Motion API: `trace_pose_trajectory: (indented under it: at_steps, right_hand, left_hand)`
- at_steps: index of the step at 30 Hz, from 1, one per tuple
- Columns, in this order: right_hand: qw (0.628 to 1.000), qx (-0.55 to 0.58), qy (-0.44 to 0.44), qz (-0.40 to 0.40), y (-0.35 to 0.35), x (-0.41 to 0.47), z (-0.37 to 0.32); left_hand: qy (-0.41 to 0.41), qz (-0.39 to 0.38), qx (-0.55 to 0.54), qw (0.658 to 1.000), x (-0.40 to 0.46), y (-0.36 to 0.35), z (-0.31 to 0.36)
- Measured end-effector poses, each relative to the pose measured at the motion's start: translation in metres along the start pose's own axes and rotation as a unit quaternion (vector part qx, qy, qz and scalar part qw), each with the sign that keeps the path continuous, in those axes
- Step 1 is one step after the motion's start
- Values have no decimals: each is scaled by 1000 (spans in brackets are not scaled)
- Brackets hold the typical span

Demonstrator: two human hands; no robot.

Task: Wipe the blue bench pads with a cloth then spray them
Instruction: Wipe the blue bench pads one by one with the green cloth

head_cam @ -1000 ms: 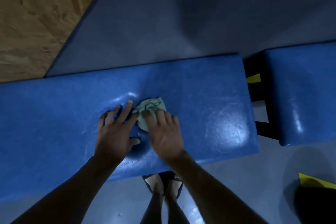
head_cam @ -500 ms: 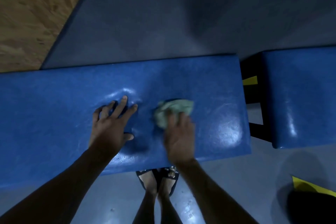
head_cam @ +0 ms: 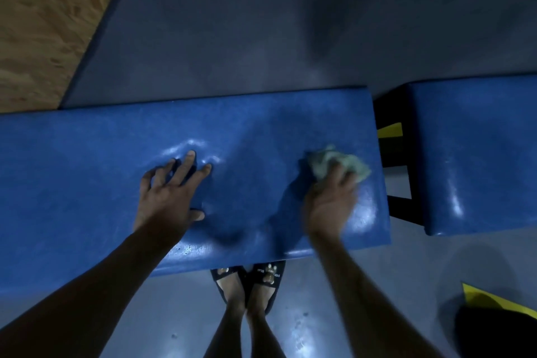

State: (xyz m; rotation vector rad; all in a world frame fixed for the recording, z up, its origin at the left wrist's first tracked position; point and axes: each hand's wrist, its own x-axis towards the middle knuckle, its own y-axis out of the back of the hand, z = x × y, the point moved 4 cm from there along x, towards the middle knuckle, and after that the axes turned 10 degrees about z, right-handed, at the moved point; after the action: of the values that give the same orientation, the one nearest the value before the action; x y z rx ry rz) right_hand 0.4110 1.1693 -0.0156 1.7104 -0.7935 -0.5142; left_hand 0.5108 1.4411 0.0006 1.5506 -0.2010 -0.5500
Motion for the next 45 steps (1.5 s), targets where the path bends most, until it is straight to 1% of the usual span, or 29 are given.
trace_pose_trajectory:
  at_steps: [2, 5, 7, 8, 9, 10, 12, 13, 15, 17, 19, 21, 23, 25, 26, 27, 28, 29, 30, 32, 33, 35, 36, 37, 38, 39, 41, 43, 45]
  right_hand:
    - [991, 15, 130, -32, -9, -48, -45]
    - [928, 47, 360, -90, -6, -89, -78]
    - [888, 44, 449, -93, -3, -63, -59]
    - [886, 18, 457, -82, -2, -42, -40]
    - [902, -9, 427, -64, 0, -17, -16]
    - [930, -40, 364, -39, 5, 10, 10]
    - [976, -93, 197, -4, 22, 51, 56]
    - [986, -106, 127, 4, 28, 59, 70]
    - [993, -110, 25, 14, 30, 56, 73]
    - [994, -90, -53, 17, 21, 32, 56]
    - [996, -53, -70, -5, 7, -5, 23]
    - [1000, -23, 7, -16, -4, -50, -23]
    - [984, -5, 171, -51, -7, -104, -68]
    - [924, 39, 366, -106, -6, -138, -87]
    - [890, 53, 437, -117, -6, -133, -82]
    - [867, 48, 482, -114, -5, -119, -72]
    - [861, 26, 496, -106, -6, -99, -57]
    - [874, 1, 476, -95, -6, -75, -38]
    - [902, -29, 423, -82, -3, -50, -16]
    - [964, -70, 253, -43, 12, -11, 19]
    - [982, -78, 168, -24, 17, -3, 29]
    - [997, -65, 30, 3, 13, -11, 24]
    - [999, -47, -11, 14, 8, -25, 12]
    - [999, -33, -26, 16, 2, -43, -4]
    - [1000, -23, -7, 9, -5, -64, -23]
    - [999, -20, 41, -5, -9, -88, -42]
    - [980, -7, 193, -53, -9, -136, -73]
    - [928, 21, 354, -115, -2, -162, -75]
    - [872, 13, 470, -139, 6, -149, -48]
  left_hand:
    - [-1, -4, -1, 1000, 0, 0, -2]
    - [10, -11, -1, 1000, -1, 2, -2]
    - [17, -13, -1, 1000, -1, 5, 0]
    - [20, -16, 1, 1000, -1, 6, 0]
    - [23, -21, 1, 1000, -1, 6, 1]
    - [24, -25, -1, 999, -1, 6, 2]
    - [27, -26, -3, 999, -1, 6, 4]
    - [27, -26, -4, 999, -1, 6, 4]
    - [28, -25, -5, 999, -1, 5, 3]
    - [25, -22, -8, 999, -3, 3, 2]
    - [19, -10, -16, 1000, -3, 4, 2]
    - [14, -2, -18, 1000, -1, 6, 1]
    - [7, -4, -15, 1000, -2, 7, 1]
    - [2, -9, -7, 1000, -4, 7, 0]
    - [1, -16, -4, 1000, -4, 8, 1]
    - [1, -21, -4, 1000, -4, 8, 0]
    - [2, -23, -6, 1000, -3, 9, -1]
    - [2, -24, -10, 1000, -2, 9, -2]
    - [1, -26, -14, 1000, -2, 8, -2]
    - [-1, -26, -21, 999, -4, 7, -3]
    - [-3, -22, -23, 999, -4, 8, -3]
    - [-11, -12, -30, 999, -4, 8, -4]
    - [-13, -7, -35, 999, -4, 8, -5]
    - [-14, -3, -38, 999, -5, 7, -6]
    - [-14, -1, -39, 999, -4, 7, -7]
    - [-15, 1, -39, 999, -4, 6, -8]
    - [-22, 9, -40, 999, -4, 5, -10]
    - [-28, 12, -35, 999, -5, 3, -11]
    - [-31, 7, -35, 999, -6, 3, -11]
